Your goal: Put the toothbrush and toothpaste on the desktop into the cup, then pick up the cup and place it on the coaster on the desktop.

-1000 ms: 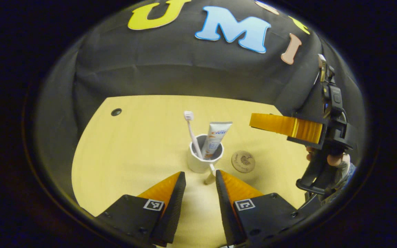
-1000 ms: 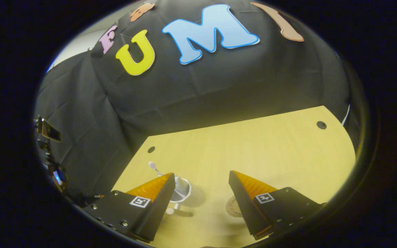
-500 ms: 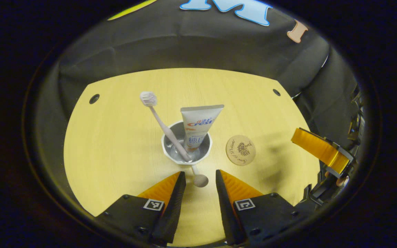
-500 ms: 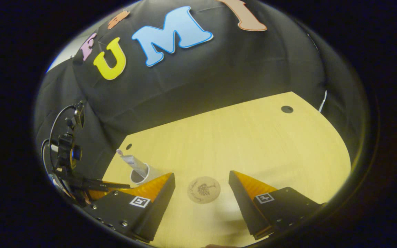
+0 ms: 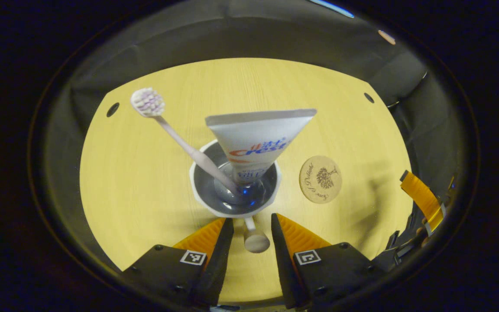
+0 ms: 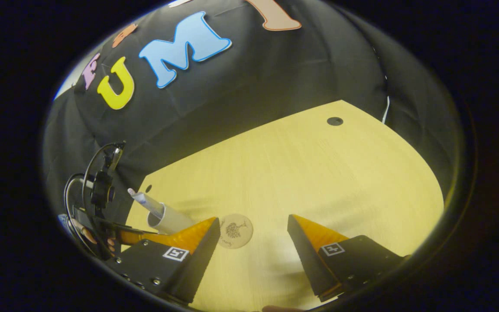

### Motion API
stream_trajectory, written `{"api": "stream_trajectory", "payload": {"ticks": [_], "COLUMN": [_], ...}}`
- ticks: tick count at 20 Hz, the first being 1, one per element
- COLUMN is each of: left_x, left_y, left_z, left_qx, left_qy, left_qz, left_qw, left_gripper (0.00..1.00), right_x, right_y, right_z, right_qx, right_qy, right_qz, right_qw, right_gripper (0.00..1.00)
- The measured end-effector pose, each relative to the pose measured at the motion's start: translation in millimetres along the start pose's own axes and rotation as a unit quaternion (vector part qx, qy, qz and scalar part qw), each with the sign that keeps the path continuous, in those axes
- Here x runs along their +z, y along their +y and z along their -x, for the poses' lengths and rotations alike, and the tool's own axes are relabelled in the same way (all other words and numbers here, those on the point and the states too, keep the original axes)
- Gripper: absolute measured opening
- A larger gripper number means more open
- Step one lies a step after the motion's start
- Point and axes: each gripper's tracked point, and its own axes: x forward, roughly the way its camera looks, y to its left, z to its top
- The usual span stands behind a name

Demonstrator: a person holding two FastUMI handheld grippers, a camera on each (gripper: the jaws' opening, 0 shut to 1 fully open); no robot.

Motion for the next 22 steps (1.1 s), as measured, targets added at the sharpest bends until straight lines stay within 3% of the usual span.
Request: {"api": "stream_trajectory", "payload": {"ticks": [5, 7, 10, 11, 13, 14, 15, 22], "left_x": [0.2, -2.2, -0.9, 1.2, 2.3, 3.5, 5.8, 21.1], "left_y": [0.8, 2.4, 2.5, 0.4, -1.3, -2.6, -7.3, -64.3], "left_z": [-26.2, -33.0, -31.3, -33.2, -29.0, -26.0, -23.2, -14.5], "left_qx": [0.013, 0.019, 0.028, 0.023, 0.014, 0.014, 0.014, 0.005], "left_qy": [0.037, 0.042, 0.033, 0.03, 0.026, 0.023, 0.018, -0.003], "left_qz": [0.008, 0.004, 0.017, 0.017, 0.02, 0.018, 0.013, -0.042], "left_qw": [0.999, 0.999, 0.999, 0.999, 0.999, 0.999, 1.0, 0.999], "left_gripper": [0.58, 0.3, 0.37, 0.29, 0.29, 0.22, 0.29, 0.29], "right_x": [-9.2, -11.6, -13.8, -12.8, -11.6, -12.1, -11.0, -12.4], "right_y": [-10.6, -16.1, -24.4, -26.6, -29.6, -31.5, -32.4, -39.5], "right_z": [2.5, 4.4, 5.1, 5.8, 6.8, 7.3, 7.1, 17.2], "right_qx": [-0.008, -0.013, -0.02, -0.022, -0.023, -0.024, -0.024, -0.019], "right_qy": [0.007, 0.007, 0.01, 0.009, 0.008, 0.009, 0.009, 0.006], "right_qz": [-0.013, -0.019, -0.031, -0.034, -0.036, -0.037, -0.038, -0.039], "right_qw": [1.0, 1.0, 0.999, 0.999, 0.999, 0.999, 0.999, 0.999], "right_gripper": [0.94, 0.94, 0.94, 0.94, 0.94, 0.94, 0.94, 0.95]}}
